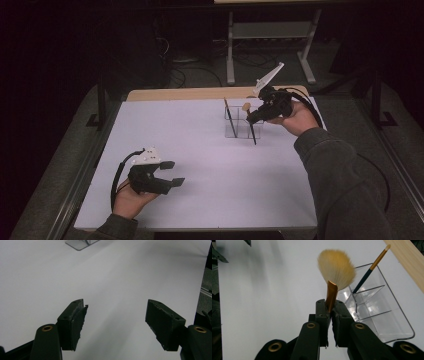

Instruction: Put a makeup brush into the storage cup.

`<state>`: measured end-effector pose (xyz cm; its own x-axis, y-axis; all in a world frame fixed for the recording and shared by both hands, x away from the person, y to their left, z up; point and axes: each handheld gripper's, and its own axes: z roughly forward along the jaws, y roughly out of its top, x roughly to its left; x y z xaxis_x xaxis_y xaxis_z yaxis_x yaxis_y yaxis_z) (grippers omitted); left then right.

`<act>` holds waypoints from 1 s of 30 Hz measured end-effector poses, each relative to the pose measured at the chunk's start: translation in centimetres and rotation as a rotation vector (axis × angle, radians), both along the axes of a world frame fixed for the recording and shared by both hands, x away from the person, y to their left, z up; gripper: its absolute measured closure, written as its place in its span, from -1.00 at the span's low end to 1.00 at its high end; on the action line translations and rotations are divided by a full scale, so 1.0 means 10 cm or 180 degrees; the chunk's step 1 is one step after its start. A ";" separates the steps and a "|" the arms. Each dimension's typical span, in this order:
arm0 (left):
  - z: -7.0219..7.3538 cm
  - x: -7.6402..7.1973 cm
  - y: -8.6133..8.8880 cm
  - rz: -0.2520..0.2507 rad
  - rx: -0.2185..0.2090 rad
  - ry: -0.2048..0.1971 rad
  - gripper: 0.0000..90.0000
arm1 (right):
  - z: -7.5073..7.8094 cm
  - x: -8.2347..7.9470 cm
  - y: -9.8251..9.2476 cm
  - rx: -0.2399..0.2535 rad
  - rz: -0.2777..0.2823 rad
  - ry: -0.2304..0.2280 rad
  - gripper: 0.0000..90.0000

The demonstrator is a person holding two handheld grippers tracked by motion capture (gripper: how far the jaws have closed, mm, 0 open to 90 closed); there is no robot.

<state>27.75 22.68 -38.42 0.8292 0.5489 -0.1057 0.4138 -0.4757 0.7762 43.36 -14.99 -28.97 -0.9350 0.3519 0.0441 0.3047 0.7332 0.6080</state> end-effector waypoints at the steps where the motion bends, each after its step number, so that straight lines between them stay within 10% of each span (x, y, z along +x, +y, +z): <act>1: 0.00 0.00 0.00 0.0006 0.0002 0.0000 -0.31 | 0.01 0.01 0.01 -0.0007 -0.0015 0.0011 0.84; 30: 0.01 -0.01 0.05 0.0010 -0.0011 -0.0013 -0.34 | 0.31 0.35 0.14 -0.0079 -0.0210 -0.0121 0.84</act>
<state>27.65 23.20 -38.34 0.8279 0.5511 -0.1042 0.4121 -0.4717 0.7795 46.85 -13.59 -25.91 -0.9106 0.4134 -0.0006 0.3298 0.7273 0.6019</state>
